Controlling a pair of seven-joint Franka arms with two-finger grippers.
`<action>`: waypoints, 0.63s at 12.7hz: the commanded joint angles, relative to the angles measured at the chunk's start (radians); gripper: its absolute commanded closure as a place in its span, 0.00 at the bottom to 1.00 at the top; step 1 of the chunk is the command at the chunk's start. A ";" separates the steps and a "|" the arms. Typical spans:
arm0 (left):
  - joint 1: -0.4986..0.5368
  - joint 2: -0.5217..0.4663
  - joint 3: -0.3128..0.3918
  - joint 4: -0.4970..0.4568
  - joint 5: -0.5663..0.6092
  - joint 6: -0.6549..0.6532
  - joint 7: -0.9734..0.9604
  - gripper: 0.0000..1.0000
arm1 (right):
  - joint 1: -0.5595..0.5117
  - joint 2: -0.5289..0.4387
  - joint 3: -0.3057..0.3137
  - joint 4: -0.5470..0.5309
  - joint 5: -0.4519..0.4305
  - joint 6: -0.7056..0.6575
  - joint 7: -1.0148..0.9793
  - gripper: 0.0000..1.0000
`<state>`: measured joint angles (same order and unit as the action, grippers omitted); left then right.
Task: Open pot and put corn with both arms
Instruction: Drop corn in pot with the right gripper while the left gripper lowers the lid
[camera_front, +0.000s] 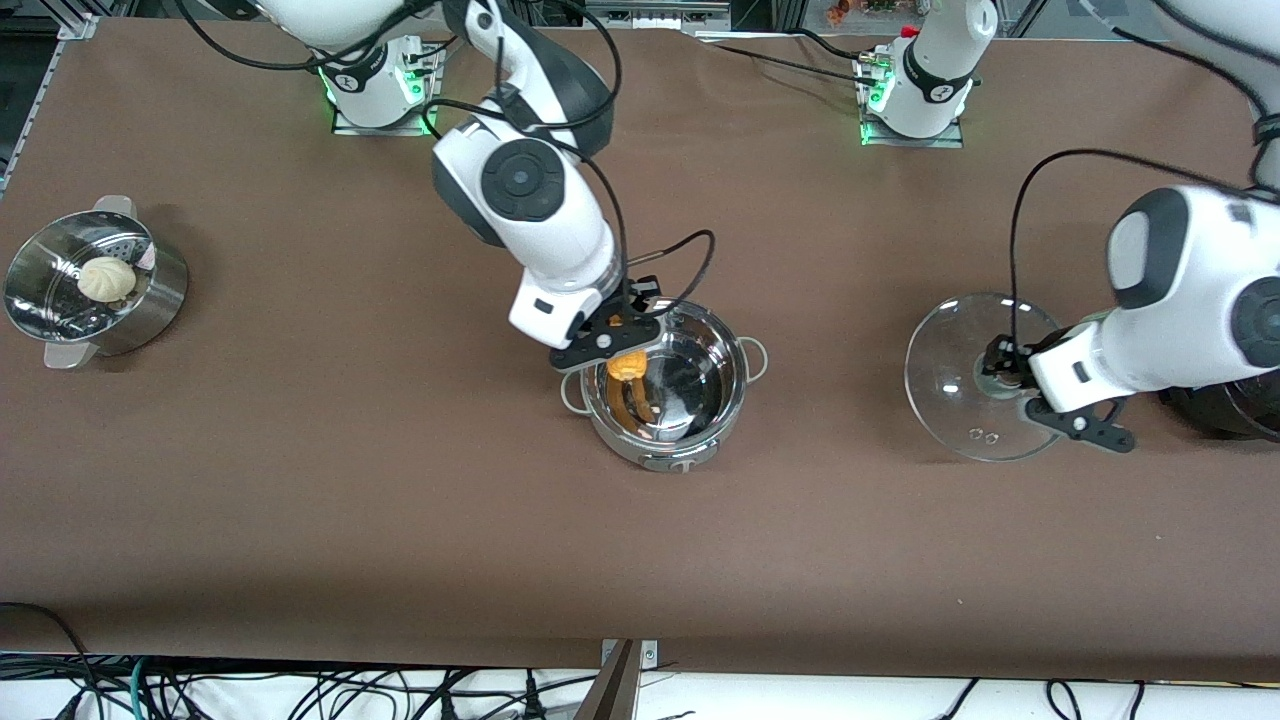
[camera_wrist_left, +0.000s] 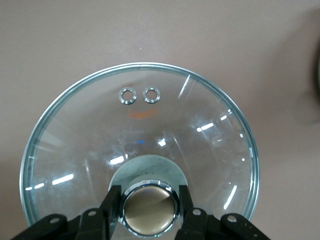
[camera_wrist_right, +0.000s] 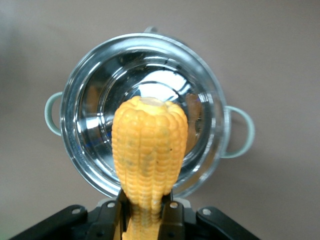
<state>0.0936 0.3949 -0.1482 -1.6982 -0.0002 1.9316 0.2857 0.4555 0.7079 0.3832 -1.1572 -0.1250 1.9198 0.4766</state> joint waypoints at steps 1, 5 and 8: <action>0.003 -0.030 -0.010 -0.145 0.011 0.165 0.018 0.85 | 0.067 0.082 -0.036 0.074 -0.024 0.030 0.019 0.88; 0.017 0.024 -0.011 -0.212 -0.004 0.302 0.020 0.83 | 0.066 0.146 -0.044 0.076 -0.019 0.122 0.049 0.91; 0.017 0.059 -0.013 -0.228 -0.004 0.345 0.020 0.83 | 0.055 0.171 -0.044 0.076 -0.019 0.166 0.080 0.91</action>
<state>0.1026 0.4576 -0.1539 -1.9102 -0.0004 2.2451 0.2857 0.5099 0.8472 0.3337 -1.1294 -0.1298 2.0785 0.5317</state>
